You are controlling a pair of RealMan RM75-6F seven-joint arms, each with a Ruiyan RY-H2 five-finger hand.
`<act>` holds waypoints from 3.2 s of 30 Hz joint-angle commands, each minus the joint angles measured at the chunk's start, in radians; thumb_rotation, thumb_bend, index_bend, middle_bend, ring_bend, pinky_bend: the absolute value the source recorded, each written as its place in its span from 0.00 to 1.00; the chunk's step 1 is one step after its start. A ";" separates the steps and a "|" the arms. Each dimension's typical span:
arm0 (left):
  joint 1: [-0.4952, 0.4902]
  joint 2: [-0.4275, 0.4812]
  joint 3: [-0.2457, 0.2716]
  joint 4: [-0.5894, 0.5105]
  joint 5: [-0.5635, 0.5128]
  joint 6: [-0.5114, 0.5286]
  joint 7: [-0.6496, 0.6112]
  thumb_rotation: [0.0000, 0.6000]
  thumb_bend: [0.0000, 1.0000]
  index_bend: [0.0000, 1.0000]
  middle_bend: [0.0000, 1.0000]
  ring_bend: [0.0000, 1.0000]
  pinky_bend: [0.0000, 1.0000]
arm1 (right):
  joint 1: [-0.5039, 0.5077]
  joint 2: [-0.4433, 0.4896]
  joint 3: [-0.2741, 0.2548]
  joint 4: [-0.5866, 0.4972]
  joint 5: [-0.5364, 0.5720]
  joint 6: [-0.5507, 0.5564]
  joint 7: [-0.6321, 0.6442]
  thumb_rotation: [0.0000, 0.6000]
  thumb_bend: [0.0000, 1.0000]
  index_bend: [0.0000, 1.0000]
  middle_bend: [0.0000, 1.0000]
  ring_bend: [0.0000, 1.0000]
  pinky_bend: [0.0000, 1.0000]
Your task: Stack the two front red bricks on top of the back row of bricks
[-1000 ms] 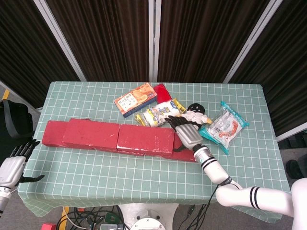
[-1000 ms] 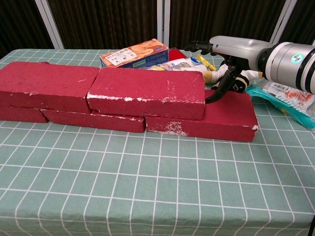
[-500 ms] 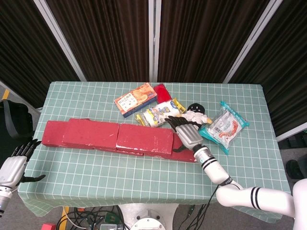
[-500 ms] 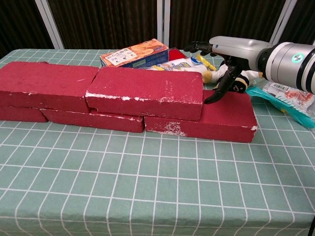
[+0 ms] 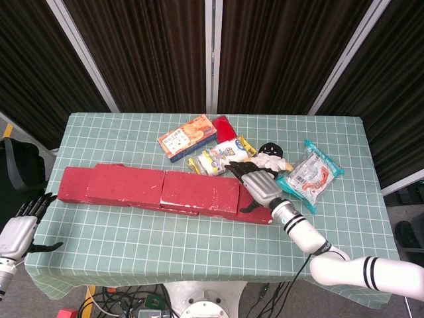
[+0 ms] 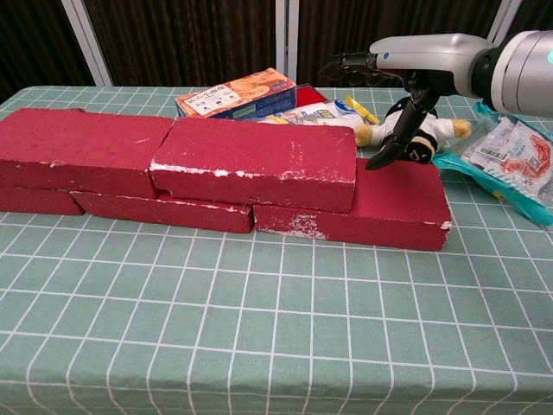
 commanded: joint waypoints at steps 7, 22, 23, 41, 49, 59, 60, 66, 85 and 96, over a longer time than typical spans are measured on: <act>-0.001 0.001 0.000 0.002 0.002 0.000 -0.010 1.00 0.03 0.02 0.00 0.00 0.00 | 0.084 -0.002 -0.002 -0.025 0.098 -0.083 -0.012 1.00 0.00 0.00 0.00 0.00 0.00; 0.003 0.004 0.003 0.021 0.000 0.000 -0.049 1.00 0.03 0.02 0.00 0.00 0.00 | 0.201 -0.151 -0.006 0.077 0.291 -0.031 -0.047 1.00 0.00 0.00 0.00 0.00 0.00; 0.003 0.004 0.003 0.021 -0.001 0.001 -0.051 1.00 0.03 0.02 0.00 0.00 0.00 | 0.204 -0.153 -0.006 0.080 0.296 -0.030 -0.047 1.00 0.00 0.00 0.00 0.00 0.00; 0.004 0.005 0.004 0.025 0.002 0.002 -0.057 1.00 0.03 0.02 0.00 0.00 0.00 | 0.228 -0.181 -0.027 0.106 0.338 0.001 -0.058 1.00 0.03 0.00 0.04 0.00 0.00; 0.006 0.006 0.005 0.023 0.000 0.001 -0.054 1.00 0.03 0.02 0.00 0.00 0.00 | 0.229 -0.176 -0.034 0.109 0.342 -0.012 -0.054 1.00 0.07 0.00 0.09 0.02 0.00; 0.006 0.006 0.005 0.023 0.000 0.001 -0.054 1.00 0.03 0.02 0.00 0.00 0.00 | 0.213 -0.177 -0.034 0.107 0.322 0.009 -0.042 1.00 0.10 0.00 0.15 0.08 0.00; 0.006 0.006 0.004 0.023 0.001 0.002 -0.054 1.00 0.03 0.02 0.00 0.00 0.00 | 0.212 -0.176 -0.034 0.107 0.320 0.012 -0.041 1.00 0.10 0.00 0.15 0.08 0.00; 0.005 0.006 0.004 0.022 0.001 0.002 -0.052 1.00 0.03 0.02 0.00 0.00 0.00 | 0.199 -0.157 -0.030 0.098 0.308 0.009 -0.027 1.00 0.11 0.00 0.16 0.09 0.00; 0.002 0.008 0.003 0.014 -0.001 -0.003 -0.041 1.00 0.03 0.02 0.00 0.00 0.00 | 0.169 -0.139 -0.027 0.078 0.240 -0.017 0.024 1.00 0.12 0.00 0.16 0.10 0.00; 0.003 0.006 0.004 0.021 0.000 -0.003 -0.051 1.00 0.03 0.02 0.00 0.00 0.00 | 0.177 -0.161 -0.027 0.098 0.256 -0.020 0.021 1.00 0.12 0.00 0.16 0.10 0.00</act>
